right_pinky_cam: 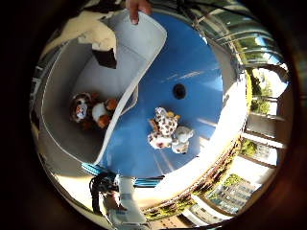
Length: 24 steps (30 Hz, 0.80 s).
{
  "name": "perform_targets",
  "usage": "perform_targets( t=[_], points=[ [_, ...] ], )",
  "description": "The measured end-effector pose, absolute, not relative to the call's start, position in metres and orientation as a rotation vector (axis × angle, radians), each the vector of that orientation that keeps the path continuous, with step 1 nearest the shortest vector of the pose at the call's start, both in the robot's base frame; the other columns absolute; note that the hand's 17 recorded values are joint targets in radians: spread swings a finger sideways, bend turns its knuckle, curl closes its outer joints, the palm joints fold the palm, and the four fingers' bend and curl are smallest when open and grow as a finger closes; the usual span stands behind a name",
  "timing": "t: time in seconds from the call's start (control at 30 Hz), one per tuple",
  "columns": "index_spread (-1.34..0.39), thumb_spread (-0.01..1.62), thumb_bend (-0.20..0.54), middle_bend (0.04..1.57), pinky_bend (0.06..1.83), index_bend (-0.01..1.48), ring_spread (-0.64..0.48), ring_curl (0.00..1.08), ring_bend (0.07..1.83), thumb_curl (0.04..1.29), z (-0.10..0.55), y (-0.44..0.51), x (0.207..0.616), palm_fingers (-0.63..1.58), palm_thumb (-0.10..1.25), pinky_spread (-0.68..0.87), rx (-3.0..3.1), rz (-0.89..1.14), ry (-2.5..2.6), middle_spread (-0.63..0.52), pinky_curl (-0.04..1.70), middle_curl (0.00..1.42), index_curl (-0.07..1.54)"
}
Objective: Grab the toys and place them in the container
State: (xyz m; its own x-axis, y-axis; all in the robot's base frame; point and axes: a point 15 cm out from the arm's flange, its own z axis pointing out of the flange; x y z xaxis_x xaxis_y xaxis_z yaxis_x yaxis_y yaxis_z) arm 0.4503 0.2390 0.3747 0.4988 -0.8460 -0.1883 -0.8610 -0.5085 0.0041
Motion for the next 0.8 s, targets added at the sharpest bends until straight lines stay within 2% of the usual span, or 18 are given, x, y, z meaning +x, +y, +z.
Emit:
perform_targets(
  t=[0.3, 0.4, 0.53, 0.8],
  points=[
    [-0.32, 1.14, -0.028, 0.17, 0.77, 0.26, 0.28, 0.32, 0.47, 0.44, 0.426, 0.118, 0.452, 0.04, 0.62, 0.47, -2.529, 0.174, 1.664, 0.04, 0.46, 0.37, 0.15],
    [-0.30, 1.14, -0.028, 0.19, 0.72, 0.21, 0.28, 0.33, 0.54, 0.43, 0.431, 0.066, 0.451, 0.14, 0.62, 0.47, -2.528, 0.113, 1.756, 0.03, 0.42, 0.36, 0.17],
    [-0.27, 1.14, -0.029, 0.18, 0.70, 0.18, 0.28, 0.33, 0.54, 0.42, 0.406, -0.007, 0.444, 0.15, 0.61, 0.47, -2.539, 0.115, 1.915, 0.02, 0.41, 0.36, 0.19],
    [-0.19, 1.15, -0.029, 0.18, 0.69, 0.18, 0.28, 0.32, 0.52, 0.41, 0.321, -0.085, 0.447, 0.19, 0.59, 0.48, -2.422, 0.152, 2.108, 0.02, 0.37, 0.35, 0.22]
  ],
)
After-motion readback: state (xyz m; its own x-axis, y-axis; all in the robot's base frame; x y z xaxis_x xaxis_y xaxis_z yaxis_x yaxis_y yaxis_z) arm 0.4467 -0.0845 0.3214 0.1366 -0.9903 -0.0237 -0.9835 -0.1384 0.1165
